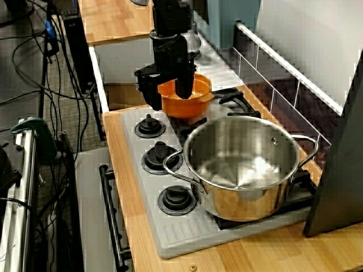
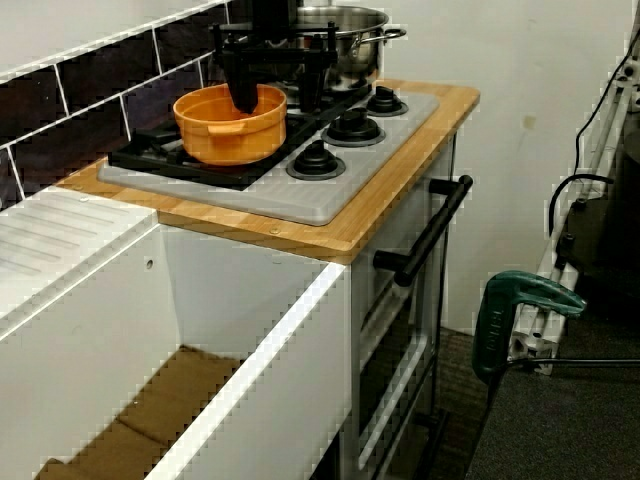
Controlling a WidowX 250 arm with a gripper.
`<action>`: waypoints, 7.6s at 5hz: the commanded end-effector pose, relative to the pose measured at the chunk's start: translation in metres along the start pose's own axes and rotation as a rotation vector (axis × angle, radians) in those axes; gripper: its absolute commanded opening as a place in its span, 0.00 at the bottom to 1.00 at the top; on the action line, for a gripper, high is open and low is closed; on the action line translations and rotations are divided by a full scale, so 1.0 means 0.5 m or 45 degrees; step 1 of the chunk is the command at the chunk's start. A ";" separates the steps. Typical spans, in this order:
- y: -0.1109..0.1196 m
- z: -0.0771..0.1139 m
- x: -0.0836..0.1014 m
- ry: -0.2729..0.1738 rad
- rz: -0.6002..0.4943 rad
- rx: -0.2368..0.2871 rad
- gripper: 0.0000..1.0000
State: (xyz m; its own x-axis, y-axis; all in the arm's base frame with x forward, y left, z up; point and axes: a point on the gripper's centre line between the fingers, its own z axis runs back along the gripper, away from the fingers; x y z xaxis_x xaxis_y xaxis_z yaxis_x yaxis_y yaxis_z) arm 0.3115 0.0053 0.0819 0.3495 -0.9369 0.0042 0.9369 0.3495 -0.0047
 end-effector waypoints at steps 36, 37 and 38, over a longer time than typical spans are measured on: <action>0.025 0.063 -0.006 -0.135 -0.445 -0.113 0.00; 0.026 0.051 0.003 -0.045 -0.293 -0.118 0.00; 0.023 0.046 0.010 -0.039 -0.287 -0.142 0.00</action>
State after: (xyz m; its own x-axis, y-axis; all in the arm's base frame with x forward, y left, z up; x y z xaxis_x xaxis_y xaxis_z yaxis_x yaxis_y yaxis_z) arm 0.3259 0.0042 0.0920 0.1305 -0.9904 0.0450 0.9796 0.1218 -0.1597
